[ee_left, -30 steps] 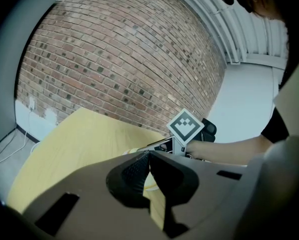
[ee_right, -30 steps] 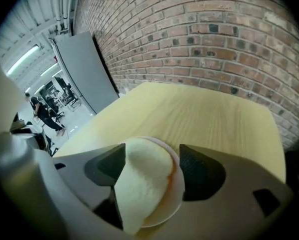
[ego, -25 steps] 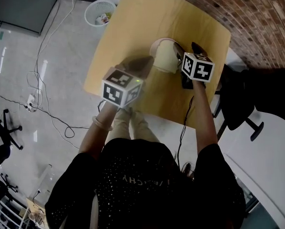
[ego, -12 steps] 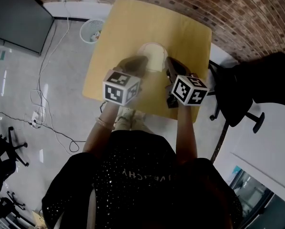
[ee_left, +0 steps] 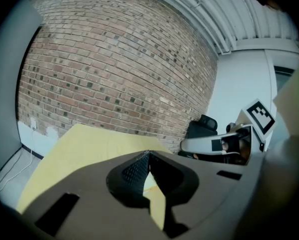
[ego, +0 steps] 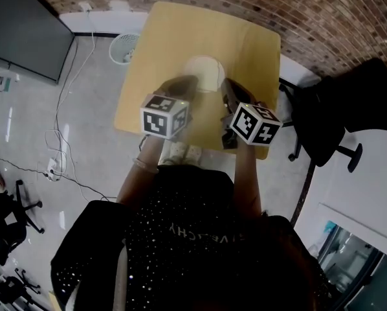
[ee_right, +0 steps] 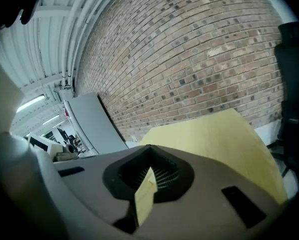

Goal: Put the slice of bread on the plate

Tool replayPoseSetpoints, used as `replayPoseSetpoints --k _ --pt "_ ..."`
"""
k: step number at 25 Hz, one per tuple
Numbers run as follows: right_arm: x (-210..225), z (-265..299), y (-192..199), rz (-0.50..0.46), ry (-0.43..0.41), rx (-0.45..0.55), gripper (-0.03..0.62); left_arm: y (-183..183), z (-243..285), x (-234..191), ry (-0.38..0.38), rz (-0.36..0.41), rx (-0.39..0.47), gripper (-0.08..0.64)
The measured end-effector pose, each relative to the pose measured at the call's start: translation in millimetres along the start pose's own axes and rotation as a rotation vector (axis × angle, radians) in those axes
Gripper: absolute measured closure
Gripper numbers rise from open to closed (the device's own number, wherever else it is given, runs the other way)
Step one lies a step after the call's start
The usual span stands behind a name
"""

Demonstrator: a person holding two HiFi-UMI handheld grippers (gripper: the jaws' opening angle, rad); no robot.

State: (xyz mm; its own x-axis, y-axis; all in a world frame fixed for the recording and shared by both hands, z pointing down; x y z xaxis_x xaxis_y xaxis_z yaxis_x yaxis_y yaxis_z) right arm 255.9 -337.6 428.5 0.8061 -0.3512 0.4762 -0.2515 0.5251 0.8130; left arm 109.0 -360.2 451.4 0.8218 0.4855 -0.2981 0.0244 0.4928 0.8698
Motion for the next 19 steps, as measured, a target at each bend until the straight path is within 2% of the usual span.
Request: replayPoseSetpoints --k 6,12,19 --pt "6 -11 4 0.057 0.007 0.017 0.58 -4 -2 3 0.015 -0.026 0.008 0.549" --pt "15 -17 8 0.133 -0.004 0.036 0.581 1 -3 8 0.014 -0.018 0.003 0.549" --pt "14 -13 10 0.126 0.005 0.025 0.581 2 -5 3 0.001 -0.023 0.004 0.549"
Point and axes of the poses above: the fingertips, and each gripper's own axes: z forward along the fingers, x to its right, y out of its underside, the point moved 6 cm from there along -z, backward along the fingers, and after that the axes turned 10 degrees about -y, right-handed, at the moved point
